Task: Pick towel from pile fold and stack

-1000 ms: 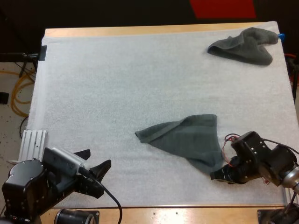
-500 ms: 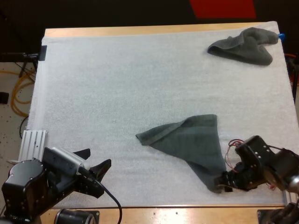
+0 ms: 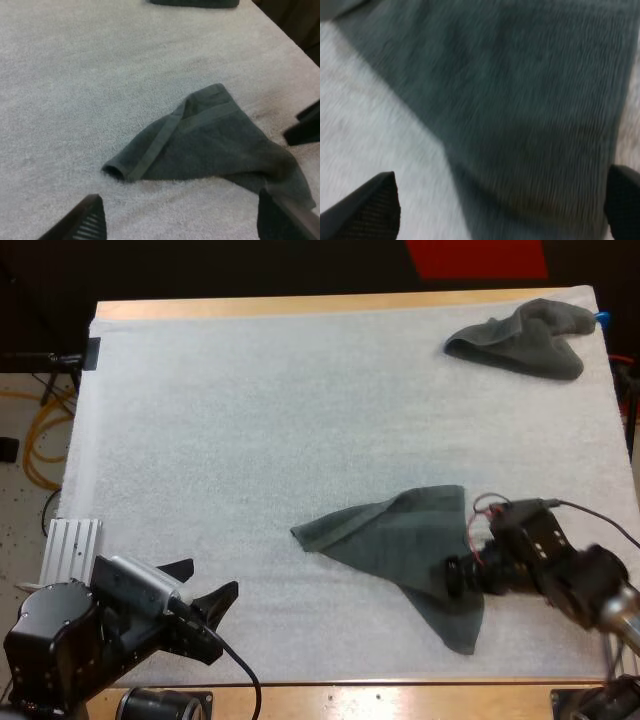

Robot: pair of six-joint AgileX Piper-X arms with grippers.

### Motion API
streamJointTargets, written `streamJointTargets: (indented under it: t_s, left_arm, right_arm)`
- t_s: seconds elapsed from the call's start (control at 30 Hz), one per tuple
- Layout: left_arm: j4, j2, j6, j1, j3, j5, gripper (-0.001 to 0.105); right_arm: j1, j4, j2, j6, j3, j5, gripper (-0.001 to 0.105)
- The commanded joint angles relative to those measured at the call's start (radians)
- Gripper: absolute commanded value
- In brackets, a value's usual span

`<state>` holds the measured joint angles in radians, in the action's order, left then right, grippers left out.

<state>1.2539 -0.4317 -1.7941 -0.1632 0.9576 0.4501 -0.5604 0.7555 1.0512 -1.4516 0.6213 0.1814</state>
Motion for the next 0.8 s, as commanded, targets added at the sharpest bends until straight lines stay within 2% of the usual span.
streamJointTargets:
  t_s: [0.0,0.1,0.23,0.47,0.77]
  left_arm:
    - [-0.002,0.003,0.004,-0.004,0.007,0.016,0.061]
    - [0.003,0.003,0.004,-0.004,0.007,0.042,0.061]
    - [0.003,0.003,0.004,-0.004,0.007,0.047,0.061]
    - [0.003,0.003,0.004,-0.004,0.007,0.047,0.061]
    - [0.003,0.003,0.004,-0.004,0.007,0.047,0.061]
  right_arm:
    - [0.019,-0.05,0.031,-0.012,0.004,-0.005,0.078]
    - [0.074,-0.128,0.125,-0.014,0.014,-0.005,0.071]
    - [0.157,-0.202,0.252,-0.074,0.066,-0.003,0.06]
    - [0.241,-0.25,0.456,-0.124,0.193,0.009,0.06]
    - [0.251,-0.235,0.644,-0.146,0.339,0.033,0.059]
